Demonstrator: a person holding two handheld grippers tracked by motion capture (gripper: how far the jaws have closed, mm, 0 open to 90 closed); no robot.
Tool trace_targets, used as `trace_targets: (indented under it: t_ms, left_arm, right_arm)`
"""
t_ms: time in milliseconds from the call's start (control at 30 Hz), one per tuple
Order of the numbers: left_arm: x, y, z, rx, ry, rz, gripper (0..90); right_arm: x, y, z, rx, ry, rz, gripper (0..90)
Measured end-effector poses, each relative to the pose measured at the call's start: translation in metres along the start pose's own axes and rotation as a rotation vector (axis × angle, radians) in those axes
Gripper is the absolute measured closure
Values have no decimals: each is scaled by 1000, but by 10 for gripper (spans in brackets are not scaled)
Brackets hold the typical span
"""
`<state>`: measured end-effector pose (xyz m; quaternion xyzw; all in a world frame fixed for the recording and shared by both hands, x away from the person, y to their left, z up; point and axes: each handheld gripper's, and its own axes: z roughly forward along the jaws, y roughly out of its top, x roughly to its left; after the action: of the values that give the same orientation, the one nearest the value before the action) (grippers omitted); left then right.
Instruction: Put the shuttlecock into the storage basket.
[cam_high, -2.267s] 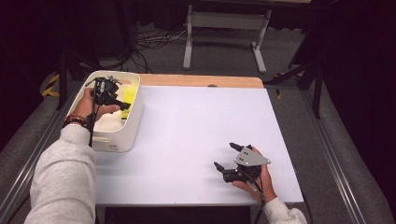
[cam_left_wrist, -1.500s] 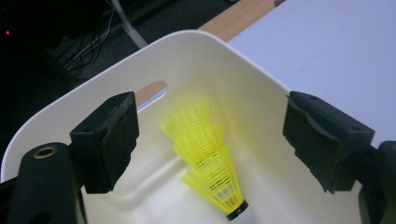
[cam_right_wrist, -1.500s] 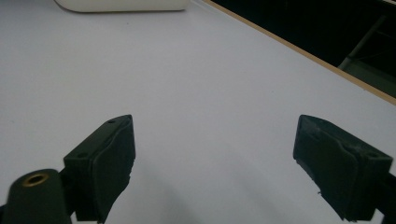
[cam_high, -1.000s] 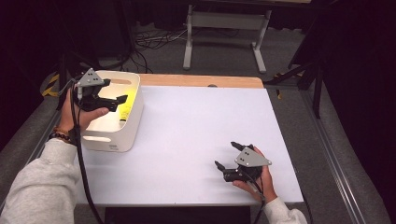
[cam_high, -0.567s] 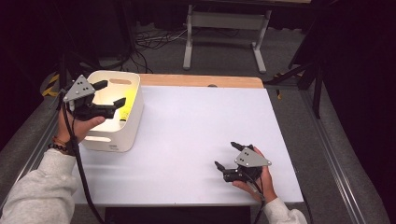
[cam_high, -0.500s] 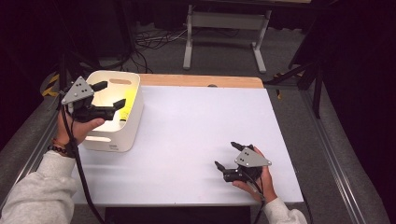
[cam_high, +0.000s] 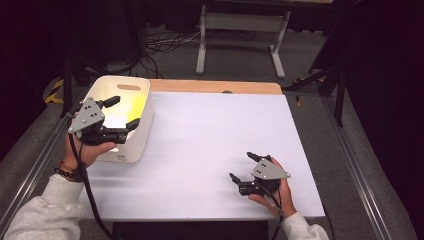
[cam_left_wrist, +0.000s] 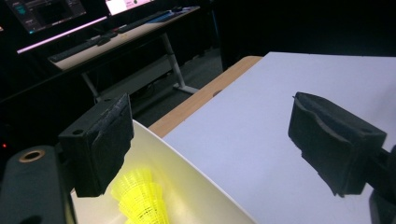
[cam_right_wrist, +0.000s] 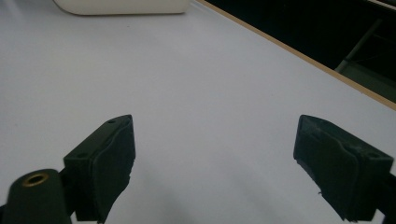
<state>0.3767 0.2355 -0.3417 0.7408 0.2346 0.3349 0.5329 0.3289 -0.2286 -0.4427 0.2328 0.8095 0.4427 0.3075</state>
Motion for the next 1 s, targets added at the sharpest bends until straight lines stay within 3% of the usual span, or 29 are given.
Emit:
trace_targets:
  t_ms: [233,467,733,1000]
  left_arm:
    - [-10,-7,1,-8,-19,-4,134]
    - [-19,-10,-2,-49,-31,-14,129]
    - [-29,-16,-6,-83,-5,-29,122]
    - [-40,-19,-9,-94,-9,-9,116]
  right_arm:
    - [1,1,-1,-2,-2,-1,136]
    - [1,1,0,0,3,-5,136]
    - [1,1,-1,-5,0,-5,136]
    - [1,1,-2,-7,-3,-6,135]
